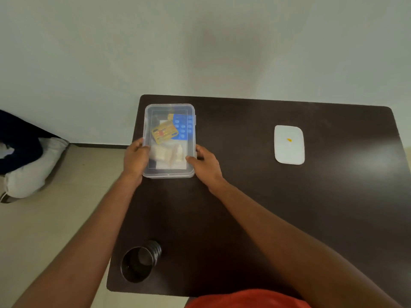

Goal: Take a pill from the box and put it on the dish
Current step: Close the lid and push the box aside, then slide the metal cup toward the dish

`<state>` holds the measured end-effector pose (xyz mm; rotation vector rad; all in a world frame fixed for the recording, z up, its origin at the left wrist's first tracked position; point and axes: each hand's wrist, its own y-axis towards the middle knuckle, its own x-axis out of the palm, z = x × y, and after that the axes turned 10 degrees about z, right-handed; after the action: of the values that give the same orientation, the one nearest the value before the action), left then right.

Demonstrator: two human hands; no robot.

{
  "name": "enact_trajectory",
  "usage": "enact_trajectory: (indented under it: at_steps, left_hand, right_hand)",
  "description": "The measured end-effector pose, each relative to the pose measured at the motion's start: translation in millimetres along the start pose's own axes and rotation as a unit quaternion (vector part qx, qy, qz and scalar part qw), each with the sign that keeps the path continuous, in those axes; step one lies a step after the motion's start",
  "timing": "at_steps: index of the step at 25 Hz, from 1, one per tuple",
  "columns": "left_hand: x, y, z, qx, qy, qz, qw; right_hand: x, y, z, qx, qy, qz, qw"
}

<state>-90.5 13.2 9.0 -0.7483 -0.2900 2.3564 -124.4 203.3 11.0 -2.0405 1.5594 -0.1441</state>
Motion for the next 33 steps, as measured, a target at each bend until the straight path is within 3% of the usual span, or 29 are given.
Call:
enact_trajectory:
  at_steps: [8,12,17,21,25,29,33]
  left_hand:
    - [-3.7,41.0,-1.9,0.046,0.003,-0.030,0.998]
    - [-21.8,43.1,-14.6,0.074,0.076,-0.059,0.993]
    - [-85.5,3.3,-76.0,0.117,0.138,-0.017,0.983]
    - [-143.9,-75.0,-165.2,0.102,0.167,0.056,0.979]
    - [-159.0,-167.5,-243.6,0.103,0.253,0.109,0.956]
    - [-136.4,-220.4,-263.1,0.090,0.287,0.081,0.950]
    - [-116.7,-229.0,-257.3,0.035,0.278,0.075,0.957]
  right_hand:
    - [26.8,25.5,14.9,-0.013,0.005,0.036,0.999]
    - [20.0,27.8,15.0,-0.013,-0.005,0.030,0.999]
    - [8.7,-2.4,33.6,-0.005,-0.062,0.041,0.997]
    - [6.2,-60.4,63.5,-0.006,-0.092,-0.052,0.994]
    - [22.3,-122.6,90.9,-0.058,-0.140,-0.209,0.966]
    - [36.5,-151.4,92.5,-0.136,-0.180,-0.329,0.917]
    - [58.5,-154.7,88.0,-0.215,-0.235,-0.350,0.881]
